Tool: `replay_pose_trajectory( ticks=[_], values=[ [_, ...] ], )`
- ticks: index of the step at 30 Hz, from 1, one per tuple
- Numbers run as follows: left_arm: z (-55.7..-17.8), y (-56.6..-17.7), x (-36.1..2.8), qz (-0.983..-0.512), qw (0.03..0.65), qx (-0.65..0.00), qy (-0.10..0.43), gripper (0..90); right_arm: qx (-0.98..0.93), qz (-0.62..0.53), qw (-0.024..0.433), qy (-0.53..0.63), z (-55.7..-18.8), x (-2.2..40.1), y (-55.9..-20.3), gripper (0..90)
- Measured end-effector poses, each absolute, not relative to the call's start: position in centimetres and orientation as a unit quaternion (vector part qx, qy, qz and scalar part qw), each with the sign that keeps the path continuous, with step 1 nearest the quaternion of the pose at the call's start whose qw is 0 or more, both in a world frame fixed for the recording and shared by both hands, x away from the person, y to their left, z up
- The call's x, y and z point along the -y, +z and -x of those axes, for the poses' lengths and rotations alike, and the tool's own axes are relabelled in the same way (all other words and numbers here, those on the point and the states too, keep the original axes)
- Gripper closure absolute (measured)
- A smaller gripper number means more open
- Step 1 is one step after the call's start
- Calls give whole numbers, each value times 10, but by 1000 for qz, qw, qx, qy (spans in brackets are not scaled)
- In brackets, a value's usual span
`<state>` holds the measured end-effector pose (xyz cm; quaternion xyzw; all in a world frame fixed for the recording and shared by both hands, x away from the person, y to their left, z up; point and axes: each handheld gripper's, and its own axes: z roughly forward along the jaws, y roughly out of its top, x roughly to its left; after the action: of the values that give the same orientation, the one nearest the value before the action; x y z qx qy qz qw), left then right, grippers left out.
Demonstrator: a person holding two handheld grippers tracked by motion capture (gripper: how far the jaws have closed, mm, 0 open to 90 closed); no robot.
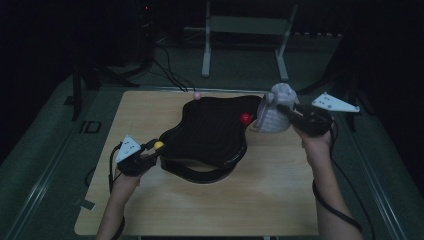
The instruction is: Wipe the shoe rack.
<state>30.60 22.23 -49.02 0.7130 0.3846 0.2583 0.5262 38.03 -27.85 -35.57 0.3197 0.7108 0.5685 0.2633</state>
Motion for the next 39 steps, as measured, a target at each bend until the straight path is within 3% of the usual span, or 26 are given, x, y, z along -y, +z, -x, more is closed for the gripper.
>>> replay_pose_trajectory(
  ticks=[10,31,35,39],
  values=[
    [-307,-490,-223,-716,526,-381,257,590,-737,-349,229,532,-422,262,-378,709],
    [-307,-490,-223,-716,527,-381,254,590,-753,-334,232,517,-387,258,-388,715],
    [-308,-490,-223,-717,526,-380,254,590,-750,-307,230,539,-377,247,-375,713],
    [-308,-491,-224,-714,530,-381,255,590,-754,-303,231,535,-376,234,-387,714]
  ],
)
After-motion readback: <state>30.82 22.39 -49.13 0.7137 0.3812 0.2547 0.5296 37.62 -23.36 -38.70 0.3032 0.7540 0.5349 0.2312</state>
